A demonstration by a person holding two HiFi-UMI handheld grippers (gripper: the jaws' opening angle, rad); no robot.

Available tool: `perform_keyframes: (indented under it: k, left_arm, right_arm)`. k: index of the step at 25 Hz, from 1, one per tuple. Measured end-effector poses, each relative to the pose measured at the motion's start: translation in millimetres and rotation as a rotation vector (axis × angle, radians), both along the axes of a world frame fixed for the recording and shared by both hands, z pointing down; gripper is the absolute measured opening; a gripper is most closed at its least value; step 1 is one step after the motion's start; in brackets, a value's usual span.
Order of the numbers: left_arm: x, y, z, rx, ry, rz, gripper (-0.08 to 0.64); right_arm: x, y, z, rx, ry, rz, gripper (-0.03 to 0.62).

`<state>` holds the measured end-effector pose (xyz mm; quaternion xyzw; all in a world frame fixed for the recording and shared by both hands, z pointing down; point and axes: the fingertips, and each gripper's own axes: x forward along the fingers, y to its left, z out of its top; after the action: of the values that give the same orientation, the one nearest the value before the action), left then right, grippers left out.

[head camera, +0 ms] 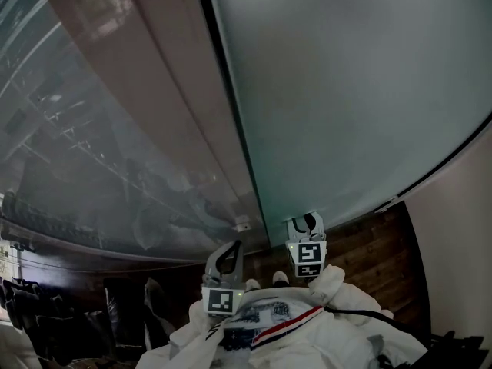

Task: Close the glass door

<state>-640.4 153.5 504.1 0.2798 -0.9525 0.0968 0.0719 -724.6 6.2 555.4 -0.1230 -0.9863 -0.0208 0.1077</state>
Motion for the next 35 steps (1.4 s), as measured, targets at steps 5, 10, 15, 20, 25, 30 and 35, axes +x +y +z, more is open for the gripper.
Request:
perform_keyframes:
  k: [5,10,15,20,25,30,35]
  left_arm:
    - [2.1,5.3,3.0,-0.009,0.016,-0.013,0.002]
    - [4.0,4.3,4.6,-0.007,0.025,-0.011,0.002]
    - [5.0,6.2,5.1,-0.008,0.032,-0.019,0.002]
    - [6.2,5.8,6.4,0.0,0.043,-0.023,0.002]
    - [7.5,6.4,6.7,-0.008,0.045,-0.024,0.002]
    - [16.7,6.5,8.2,-0.003,0.049,-0.044,0.002]
    - [34.4,5.8,12.2,-0.005,0.064,-0.054,0.002]
  right_arm:
    - [-5.9,1.0,-1.2,0.002,-0.017,0.001,0.121]
    - [-11.2,2.3,-0.8,0.006,-0.032,0.011,0.121]
    - [-17.4,3.4,-2.2,0.008,-0.036,0.015,0.123]
    - [-18.2,3.1,-3.5,0.007,-0.041,0.021,0.123]
    - [-19.1,4.4,-4.1,0.008,-0.041,0.018,0.123]
    - [-13.9,4.6,-5.5,0.009,-0.061,0.032,0.123]
    - [-10.9,8.8,-11.4,0.002,-0.073,0.03,0.123]
